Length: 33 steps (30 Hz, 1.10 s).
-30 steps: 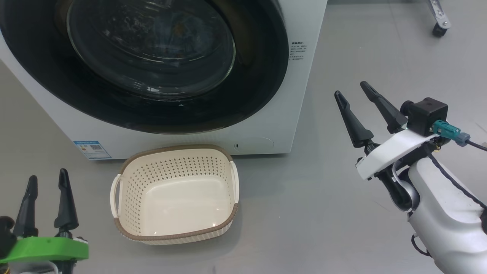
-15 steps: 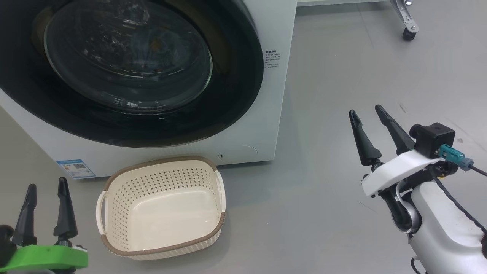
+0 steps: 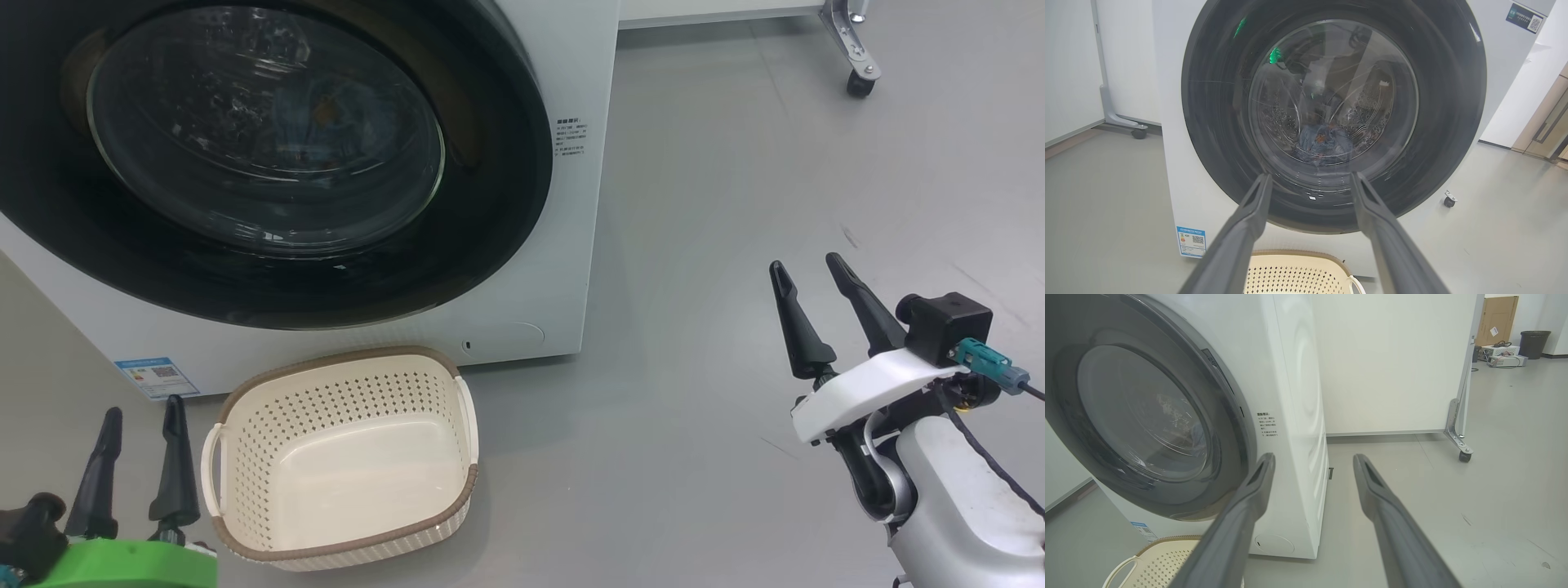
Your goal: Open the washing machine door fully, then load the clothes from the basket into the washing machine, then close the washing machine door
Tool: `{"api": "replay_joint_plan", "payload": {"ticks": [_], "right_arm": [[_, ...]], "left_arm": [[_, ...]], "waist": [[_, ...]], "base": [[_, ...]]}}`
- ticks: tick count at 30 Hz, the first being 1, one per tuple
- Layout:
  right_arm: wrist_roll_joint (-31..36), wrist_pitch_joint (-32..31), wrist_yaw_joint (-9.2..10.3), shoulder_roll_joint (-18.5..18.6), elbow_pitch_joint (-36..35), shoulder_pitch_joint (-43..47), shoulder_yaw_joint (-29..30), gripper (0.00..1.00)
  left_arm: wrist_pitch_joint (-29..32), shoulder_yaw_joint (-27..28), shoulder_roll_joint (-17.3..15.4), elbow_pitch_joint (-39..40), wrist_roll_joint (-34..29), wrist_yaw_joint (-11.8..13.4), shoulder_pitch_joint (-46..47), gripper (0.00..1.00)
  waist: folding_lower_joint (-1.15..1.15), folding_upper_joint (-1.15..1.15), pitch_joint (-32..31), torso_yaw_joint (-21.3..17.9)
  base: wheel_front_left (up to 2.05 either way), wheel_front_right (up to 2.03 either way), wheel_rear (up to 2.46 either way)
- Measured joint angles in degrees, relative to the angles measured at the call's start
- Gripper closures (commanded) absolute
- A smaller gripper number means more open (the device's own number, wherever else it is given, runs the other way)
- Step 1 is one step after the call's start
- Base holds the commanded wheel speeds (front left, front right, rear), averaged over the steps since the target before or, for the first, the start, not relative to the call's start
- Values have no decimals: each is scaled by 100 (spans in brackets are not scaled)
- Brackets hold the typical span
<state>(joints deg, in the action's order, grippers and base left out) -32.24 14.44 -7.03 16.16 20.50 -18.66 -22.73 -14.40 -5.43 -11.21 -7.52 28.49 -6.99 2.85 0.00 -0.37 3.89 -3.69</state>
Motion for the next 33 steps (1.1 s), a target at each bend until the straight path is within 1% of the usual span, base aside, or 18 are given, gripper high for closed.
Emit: {"api": "replay_joint_plan", "payload": {"ticks": [8,33], "right_arm": [[49,0,0,-76,-24,121,66,0],[252,0,-4,-131,-83,216,268,0]], "left_arm": [[0,-12,-147,-9,0,0,-16,0],[0,-58,-212,-19,71,0,-48,0]], "waist": [[0,0,-8,7],[0,0,-13,32]], "base": [[0,0,0],[0,0,0]]}}
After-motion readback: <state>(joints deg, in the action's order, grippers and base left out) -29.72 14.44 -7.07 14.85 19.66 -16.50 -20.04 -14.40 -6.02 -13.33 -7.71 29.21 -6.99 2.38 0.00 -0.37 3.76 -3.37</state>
